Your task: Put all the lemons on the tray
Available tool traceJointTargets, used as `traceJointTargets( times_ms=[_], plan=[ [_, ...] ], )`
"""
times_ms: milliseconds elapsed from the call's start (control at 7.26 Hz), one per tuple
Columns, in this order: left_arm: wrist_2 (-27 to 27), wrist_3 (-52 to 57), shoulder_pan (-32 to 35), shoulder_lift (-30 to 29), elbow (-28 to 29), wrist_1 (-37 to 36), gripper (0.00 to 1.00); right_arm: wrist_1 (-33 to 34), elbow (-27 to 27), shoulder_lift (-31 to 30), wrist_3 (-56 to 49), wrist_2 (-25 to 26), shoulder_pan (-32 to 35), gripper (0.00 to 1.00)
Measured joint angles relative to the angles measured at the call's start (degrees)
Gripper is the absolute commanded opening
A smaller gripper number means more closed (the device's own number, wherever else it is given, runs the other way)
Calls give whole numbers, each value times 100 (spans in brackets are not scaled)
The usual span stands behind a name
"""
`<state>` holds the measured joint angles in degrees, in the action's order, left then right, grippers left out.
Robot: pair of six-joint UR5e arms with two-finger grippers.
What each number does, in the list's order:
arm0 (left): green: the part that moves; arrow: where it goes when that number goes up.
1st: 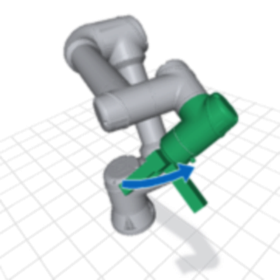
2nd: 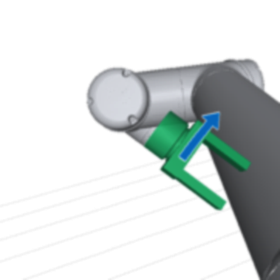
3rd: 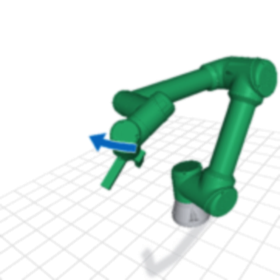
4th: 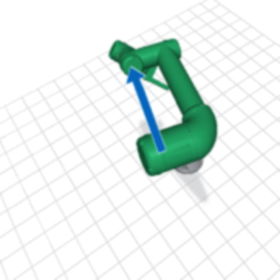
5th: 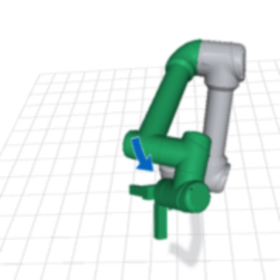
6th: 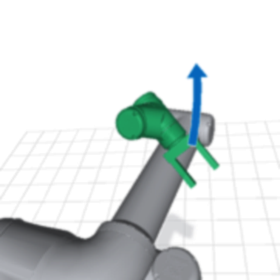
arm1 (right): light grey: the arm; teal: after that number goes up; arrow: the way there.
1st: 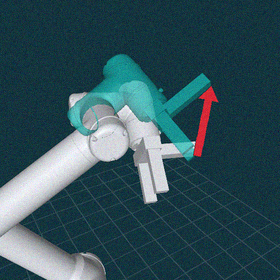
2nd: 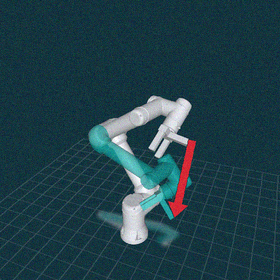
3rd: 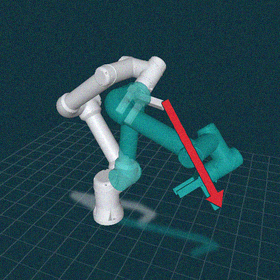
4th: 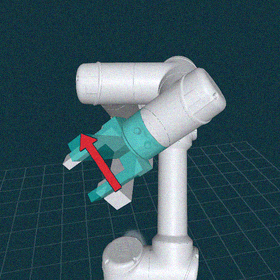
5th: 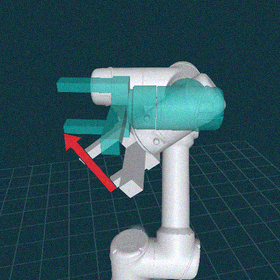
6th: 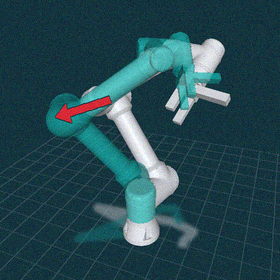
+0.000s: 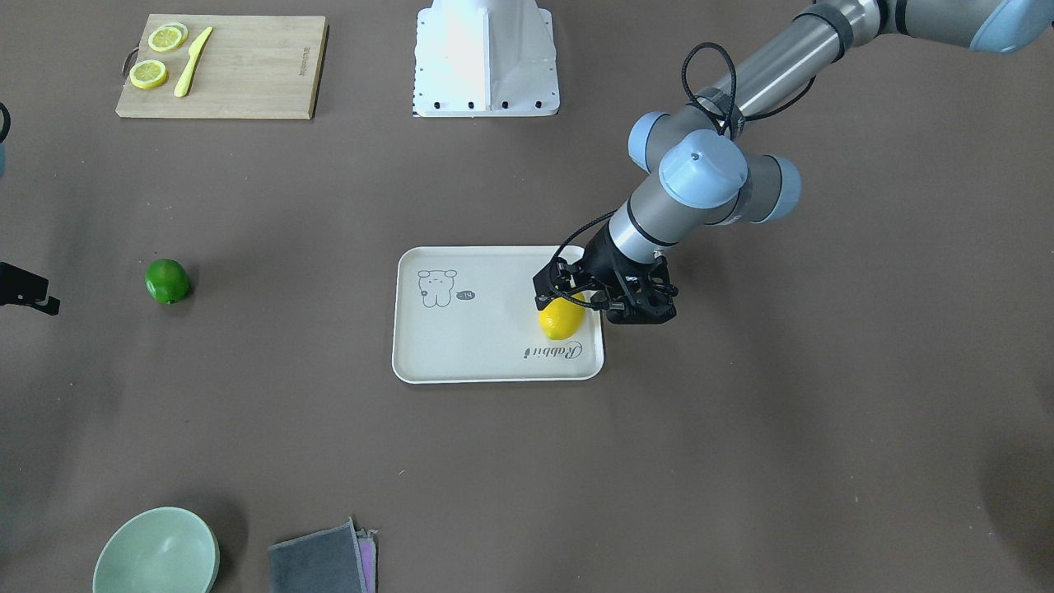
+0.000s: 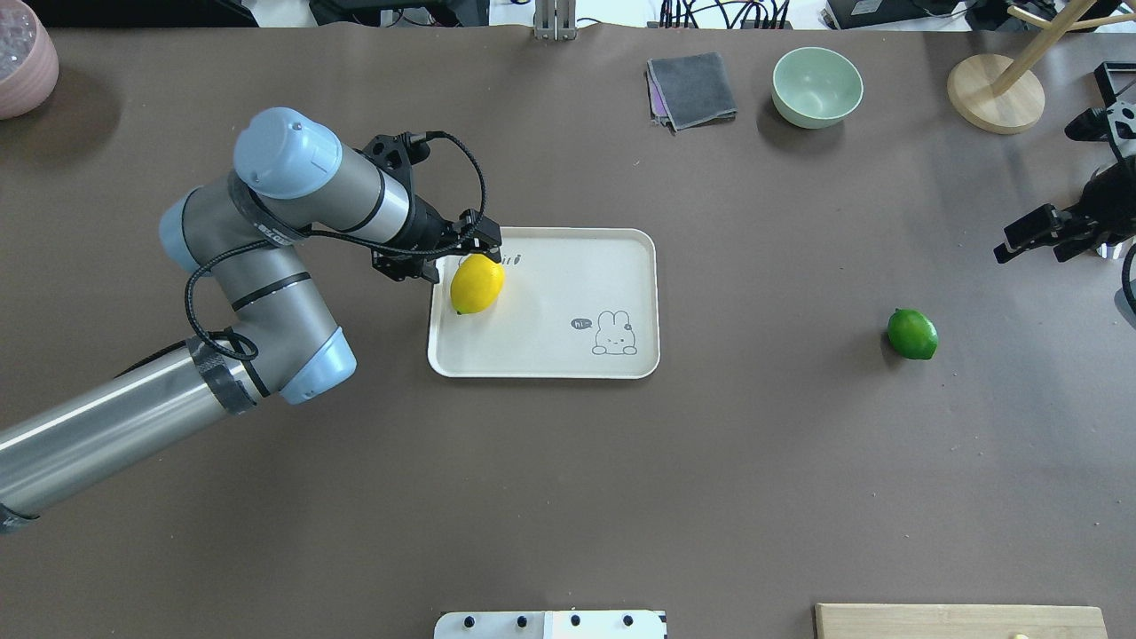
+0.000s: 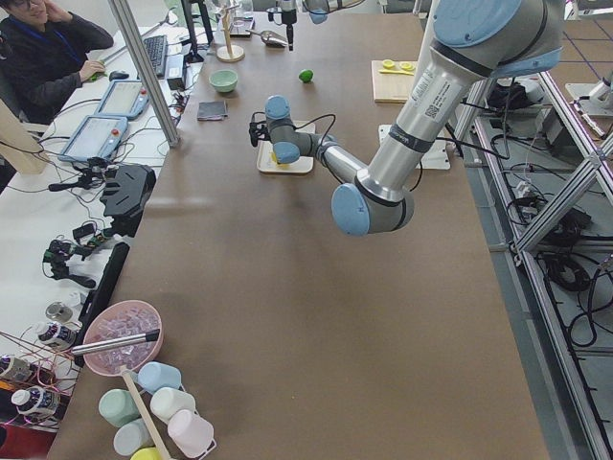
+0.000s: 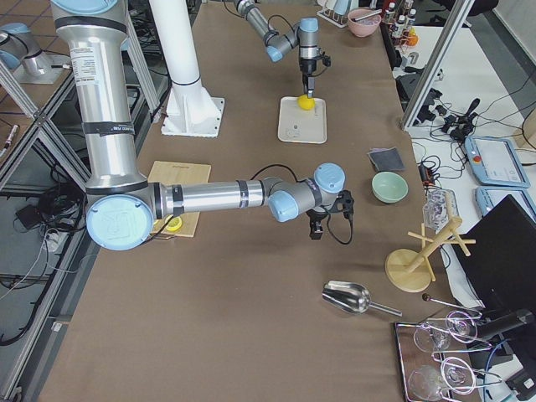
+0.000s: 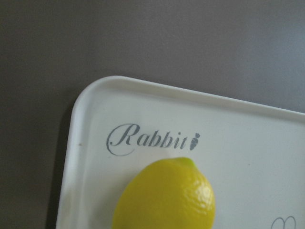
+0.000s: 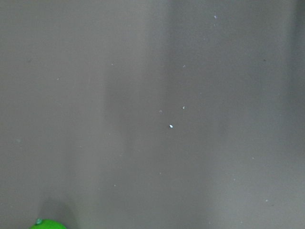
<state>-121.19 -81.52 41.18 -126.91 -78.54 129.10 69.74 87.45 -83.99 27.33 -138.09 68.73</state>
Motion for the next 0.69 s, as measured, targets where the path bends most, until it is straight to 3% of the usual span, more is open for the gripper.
traceJointTargets(
  times_ms=[275, 688],
  plan=[
    [-374, 462, 690, 183, 104, -83, 98, 5, 136, 71, 569, 9, -41, 100],
    [-931, 2586, 1638, 872, 286, -240, 98, 54, 594, 119, 1662, 291, -500, 100]
  ],
)
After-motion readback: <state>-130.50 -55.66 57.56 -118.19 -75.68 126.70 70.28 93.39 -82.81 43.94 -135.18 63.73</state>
